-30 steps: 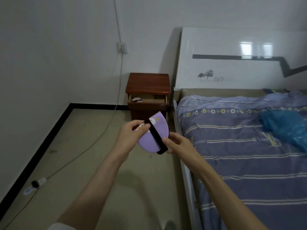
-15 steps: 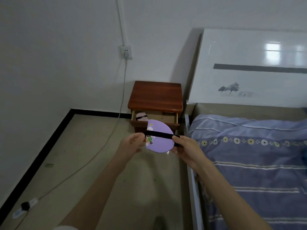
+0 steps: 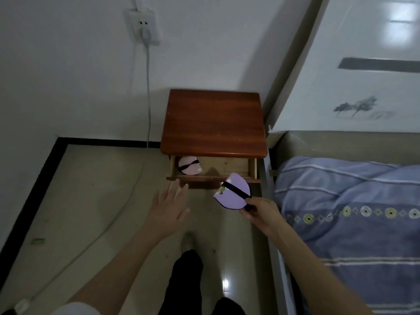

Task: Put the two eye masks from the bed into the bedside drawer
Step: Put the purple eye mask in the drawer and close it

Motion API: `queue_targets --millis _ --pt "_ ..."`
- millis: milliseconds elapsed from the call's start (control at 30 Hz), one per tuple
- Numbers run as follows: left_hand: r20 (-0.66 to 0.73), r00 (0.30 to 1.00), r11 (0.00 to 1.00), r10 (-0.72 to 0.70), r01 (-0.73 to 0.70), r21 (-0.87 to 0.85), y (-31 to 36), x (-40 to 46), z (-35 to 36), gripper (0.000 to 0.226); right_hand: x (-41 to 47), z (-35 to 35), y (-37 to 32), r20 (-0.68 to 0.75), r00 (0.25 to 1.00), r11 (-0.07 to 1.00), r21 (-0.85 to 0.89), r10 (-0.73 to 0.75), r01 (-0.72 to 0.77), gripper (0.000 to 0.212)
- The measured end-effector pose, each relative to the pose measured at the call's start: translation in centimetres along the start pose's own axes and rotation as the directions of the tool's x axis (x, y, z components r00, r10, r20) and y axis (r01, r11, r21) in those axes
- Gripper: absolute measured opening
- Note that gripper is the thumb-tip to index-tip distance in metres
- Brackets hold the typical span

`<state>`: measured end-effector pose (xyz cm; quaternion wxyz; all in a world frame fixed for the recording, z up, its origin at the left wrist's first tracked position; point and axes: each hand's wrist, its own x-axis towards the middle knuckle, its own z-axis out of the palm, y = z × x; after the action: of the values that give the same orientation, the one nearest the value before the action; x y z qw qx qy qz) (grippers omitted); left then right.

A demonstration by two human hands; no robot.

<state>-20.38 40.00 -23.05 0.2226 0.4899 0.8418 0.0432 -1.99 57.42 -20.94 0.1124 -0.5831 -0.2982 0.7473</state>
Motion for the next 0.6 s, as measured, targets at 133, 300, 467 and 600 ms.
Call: queue_targets --millis 133,300,467,600 --pt "0.086 0.996 0.997 0.04 -0.045 0.057 -3.5 8.4 2.2 0.063 8.7 2.8 -0.1 -0.157 0.988 0.986 -0.166 -0.015 -0.011 0.02" --pt "0.163 0.984 0.991 0.067 -0.084 0.1 -5.8 15.5 7.2 0.062 17.8 4.6 0.1 -0.23 0.973 0.971 -0.239 -0.033 -0.024 0.016" --pt "0.142 0.987 0.996 0.073 -0.079 0.036 -6.2 17.3 11.6 0.063 23.6 5.5 1.0 -0.27 0.962 0.96 -0.28 -0.051 -0.027 0.012" --pt "0.119 0.99 0.994 0.082 -0.09 0.064 -6.2 17.1 13.0 0.064 25.7 5.5 1.0 -0.284 0.945 0.893 -0.449 -0.165 0.021 0.006"
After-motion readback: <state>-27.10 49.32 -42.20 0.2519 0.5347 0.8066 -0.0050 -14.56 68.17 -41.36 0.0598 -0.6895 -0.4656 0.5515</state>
